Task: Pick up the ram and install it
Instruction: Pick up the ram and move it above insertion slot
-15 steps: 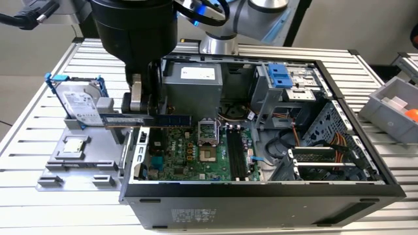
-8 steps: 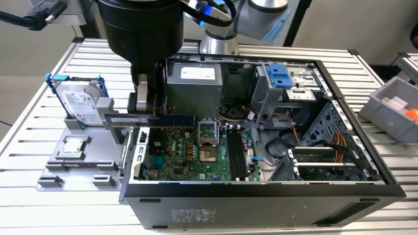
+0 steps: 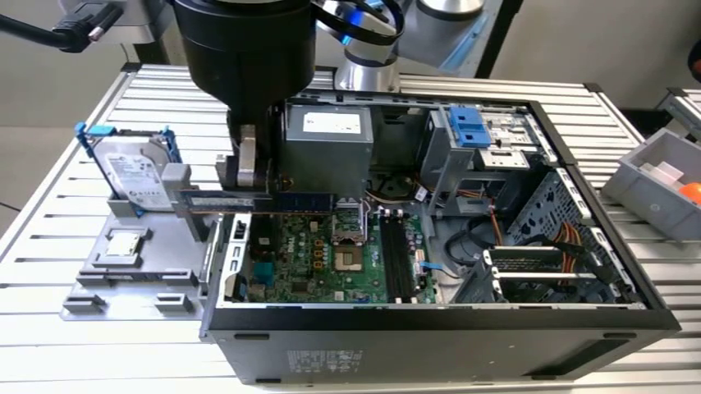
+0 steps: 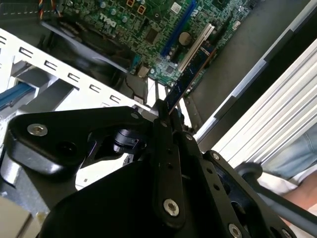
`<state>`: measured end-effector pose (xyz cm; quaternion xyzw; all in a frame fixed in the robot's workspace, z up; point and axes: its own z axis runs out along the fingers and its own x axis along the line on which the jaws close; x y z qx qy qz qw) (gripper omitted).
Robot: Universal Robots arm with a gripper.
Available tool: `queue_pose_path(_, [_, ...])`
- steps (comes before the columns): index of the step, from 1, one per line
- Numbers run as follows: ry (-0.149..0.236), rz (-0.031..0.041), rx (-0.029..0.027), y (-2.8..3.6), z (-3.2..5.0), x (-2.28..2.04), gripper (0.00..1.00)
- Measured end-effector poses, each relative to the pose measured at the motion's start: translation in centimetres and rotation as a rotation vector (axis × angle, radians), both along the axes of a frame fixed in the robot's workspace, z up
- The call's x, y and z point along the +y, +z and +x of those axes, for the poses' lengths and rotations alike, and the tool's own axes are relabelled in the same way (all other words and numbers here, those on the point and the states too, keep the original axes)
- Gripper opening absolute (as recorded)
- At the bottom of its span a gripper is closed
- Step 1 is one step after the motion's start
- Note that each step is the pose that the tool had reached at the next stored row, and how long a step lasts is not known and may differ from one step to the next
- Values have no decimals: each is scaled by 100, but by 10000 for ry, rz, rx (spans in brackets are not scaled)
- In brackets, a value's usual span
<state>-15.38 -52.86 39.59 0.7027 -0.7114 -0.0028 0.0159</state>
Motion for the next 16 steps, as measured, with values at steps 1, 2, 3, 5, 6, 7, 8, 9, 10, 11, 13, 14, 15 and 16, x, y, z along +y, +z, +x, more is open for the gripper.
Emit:
queue_pose_path(1, [6, -2, 1, 1, 7, 0, 0])
queue_pose_path(2, [15, 0, 0, 0, 15, 0, 0])
queue_pose_path(3, [22, -2, 1, 1, 24, 0, 0])
queue_pose_path(5, [31, -1, 1, 1, 38, 0, 0])
queue_pose_path(6, [32, -2, 1, 1, 44, 0, 0])
queue_pose_path(7, [33, -2, 0, 1, 50, 0, 0])
queue_pose_path(8, [35, -2, 1, 1, 55, 0, 0])
queue_pose_path(9, [38, -2, 1, 1, 61, 0, 0])
queue_pose_path(10, [40, -2, 1, 1, 68, 0, 0])
queue_pose_path(11, [42, -2, 1, 1, 74, 0, 0])
queue_pose_path(13, [43, -3, 1, 1, 83, 0, 0])
queue_pose_path(14, [42, -3, 1, 1, 88, 0, 0])
queue_pose_path(15, [42, -3, 1, 1, 92, 0, 0])
queue_pose_path(16, [42, -3, 1, 1, 98, 0, 0])
